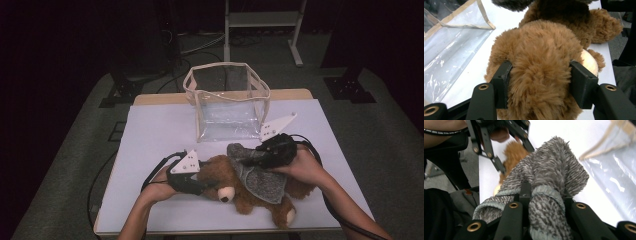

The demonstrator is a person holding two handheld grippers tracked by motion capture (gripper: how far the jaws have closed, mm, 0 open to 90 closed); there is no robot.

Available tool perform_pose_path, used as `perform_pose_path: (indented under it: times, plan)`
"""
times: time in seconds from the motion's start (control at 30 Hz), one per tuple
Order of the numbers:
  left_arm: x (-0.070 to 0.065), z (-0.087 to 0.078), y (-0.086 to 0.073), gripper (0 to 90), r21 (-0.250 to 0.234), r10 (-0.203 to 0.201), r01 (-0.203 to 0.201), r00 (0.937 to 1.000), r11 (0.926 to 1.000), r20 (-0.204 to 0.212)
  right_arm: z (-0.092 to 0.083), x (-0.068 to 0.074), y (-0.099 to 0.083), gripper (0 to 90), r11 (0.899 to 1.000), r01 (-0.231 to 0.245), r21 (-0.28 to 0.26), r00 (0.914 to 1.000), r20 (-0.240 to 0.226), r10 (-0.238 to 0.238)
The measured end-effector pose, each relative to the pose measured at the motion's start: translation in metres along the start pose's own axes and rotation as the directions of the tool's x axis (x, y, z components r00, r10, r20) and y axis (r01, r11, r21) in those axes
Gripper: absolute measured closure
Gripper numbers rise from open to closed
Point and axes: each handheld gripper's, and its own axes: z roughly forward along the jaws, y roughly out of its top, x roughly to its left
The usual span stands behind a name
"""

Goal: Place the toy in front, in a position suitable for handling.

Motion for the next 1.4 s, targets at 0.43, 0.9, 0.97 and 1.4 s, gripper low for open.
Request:
perform_pose_path:
  times: [0.43, 0.9, 0.97, 1.4]
  plan:
    - [-0.001, 0.001, -0.004, 41.6, 0.016, -0.003, 0.003, 1.0, 0.9999, 0.009, 0.052, 0.011, 0.023, 72.2, 0.987, 0.094, 0.13, 0.995, -0.045, -0.089]
    - [-0.001, -0.001, -0.006, 40.7, 0.017, -0.007, 0.007, 0.9997, 0.9998, 0.025, -0.027, -0.011, -0.037, 72.1, 0.995, -0.078, 0.059, 0.9942, 0.078, 0.073]
    - [-0.002, -0.002, -0.006, 40.5, 0.019, -0.008, 0.007, 0.9996, 0.9998, 0.027, -0.033, -0.012, -0.047, 72.1, 0.994, -0.098, 0.055, 0.9915, 0.091, 0.093]
    - [0.0, -0.008, 0.0, 26.0, 0.052, 0.006, -0.008, 0.9993, 0.9986, 0.036, -0.022, -0.001, -0.076, 72.2, 0.992, -0.127, 0.009, 0.9909, 0.048, 0.126]
